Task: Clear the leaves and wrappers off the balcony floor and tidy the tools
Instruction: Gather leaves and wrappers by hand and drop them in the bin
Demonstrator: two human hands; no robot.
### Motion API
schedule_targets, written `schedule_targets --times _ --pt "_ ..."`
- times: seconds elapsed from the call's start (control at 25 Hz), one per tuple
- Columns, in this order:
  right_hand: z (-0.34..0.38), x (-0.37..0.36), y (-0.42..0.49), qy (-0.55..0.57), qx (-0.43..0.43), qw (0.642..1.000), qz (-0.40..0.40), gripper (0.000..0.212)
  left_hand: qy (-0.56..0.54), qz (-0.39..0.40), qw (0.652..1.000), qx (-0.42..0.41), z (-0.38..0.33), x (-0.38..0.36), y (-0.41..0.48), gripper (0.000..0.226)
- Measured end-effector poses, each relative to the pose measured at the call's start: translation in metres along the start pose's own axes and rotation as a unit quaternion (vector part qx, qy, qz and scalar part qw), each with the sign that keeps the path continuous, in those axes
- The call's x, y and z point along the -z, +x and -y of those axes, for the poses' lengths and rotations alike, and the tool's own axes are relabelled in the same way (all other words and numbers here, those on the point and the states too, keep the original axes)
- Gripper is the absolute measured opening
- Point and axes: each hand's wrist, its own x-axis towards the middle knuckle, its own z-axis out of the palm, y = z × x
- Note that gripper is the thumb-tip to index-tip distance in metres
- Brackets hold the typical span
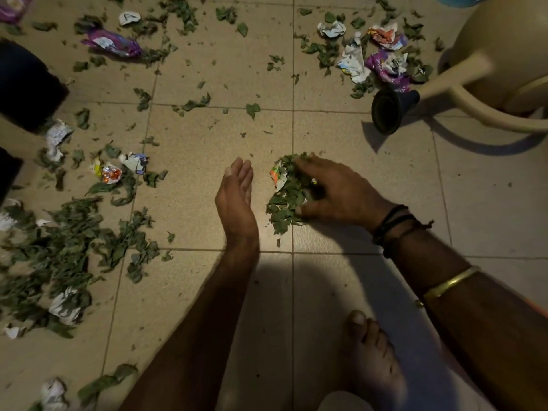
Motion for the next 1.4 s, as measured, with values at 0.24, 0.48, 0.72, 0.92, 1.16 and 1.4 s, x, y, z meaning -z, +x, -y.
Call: schedule_targets --times 0.24,0.48,0.72,0.92,1.16,1.4 --pt "0.012 -0.023 -0.001 -0.137 0.02 0.985 -0.102 0.023 -0.24 0.072 0.957 0.145 -0.029 0.009 -0.001 0.076" --pt "0.021 0.006 -0.007 0.025 -0.043 0.981 -0.185 0.026 -0.315 0.146 0.923 0.167 -0.033 0.008 -0.01 0.077" --pt "0.101 0.014 -0.023 0.041 0.039 0.994 -0.098 0.039 -0.292 0.167 0.918 0.213 -0.029 -0.009 -0.02 0.063" --pt "0.121 0.007 -0.031 0.092 0.021 0.978 -0.186 0.043 -0.355 0.115 0.896 0.239 -0.032 0.0 -0.026 0.044" --pt "0.128 -0.016 -0.032 -0.019 0.07 0.985 -0.155 0.038 -0.453 0.108 0.851 0.242 -0.02 0.006 -0.026 0.039" --pt "0.059 -0.008 -0.044 0.202 -0.015 0.91 -0.361 0.036 -0.516 0.078 0.827 0.209 -0.03 0.025 -0.017 0.034"
